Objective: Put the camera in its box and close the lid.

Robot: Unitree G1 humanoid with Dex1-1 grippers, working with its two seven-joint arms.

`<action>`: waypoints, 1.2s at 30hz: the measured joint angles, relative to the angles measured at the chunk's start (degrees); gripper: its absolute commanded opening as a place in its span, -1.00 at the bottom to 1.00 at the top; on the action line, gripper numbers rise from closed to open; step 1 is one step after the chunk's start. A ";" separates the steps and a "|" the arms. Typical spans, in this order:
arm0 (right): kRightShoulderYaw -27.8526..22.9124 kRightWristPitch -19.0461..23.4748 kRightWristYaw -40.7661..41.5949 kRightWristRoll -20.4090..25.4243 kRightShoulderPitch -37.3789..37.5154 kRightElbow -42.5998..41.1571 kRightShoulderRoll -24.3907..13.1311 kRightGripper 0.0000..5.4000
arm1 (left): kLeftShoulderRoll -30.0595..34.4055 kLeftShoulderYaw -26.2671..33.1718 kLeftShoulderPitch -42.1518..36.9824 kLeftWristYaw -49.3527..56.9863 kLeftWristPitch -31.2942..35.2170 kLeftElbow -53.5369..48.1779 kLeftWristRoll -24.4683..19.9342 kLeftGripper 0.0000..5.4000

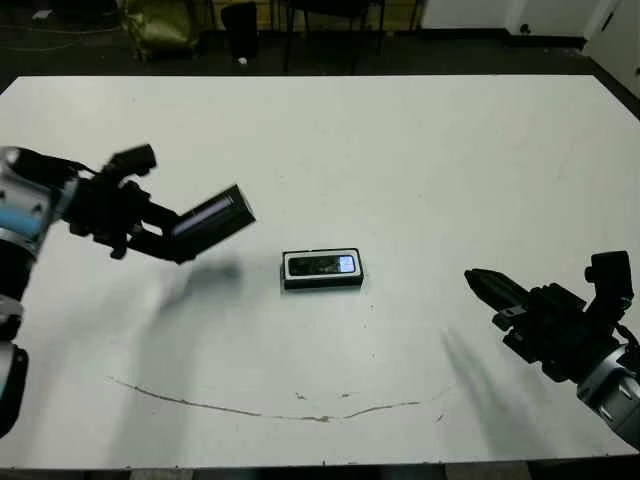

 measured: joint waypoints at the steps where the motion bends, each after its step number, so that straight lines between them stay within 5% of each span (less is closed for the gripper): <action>1: 0.10 -0.16 0.08 -0.01 0.05 0.11 0.27 -1.00 | 0.40 0.04 -0.07 0.02 -0.02 -0.69 0.00 -0.18; 19: 2.13 -0.63 0.37 0.26 -0.63 0.18 1.30 -1.00 | -3.61 -9.68 -5.35 0.14 6.49 -9.85 3.32 -0.18; 36: 2.26 -0.74 -0.19 0.10 -0.18 -0.57 1.49 -1.00 | -9.56 -10.25 -3.27 6.91 13.67 -14.91 -0.46 -0.18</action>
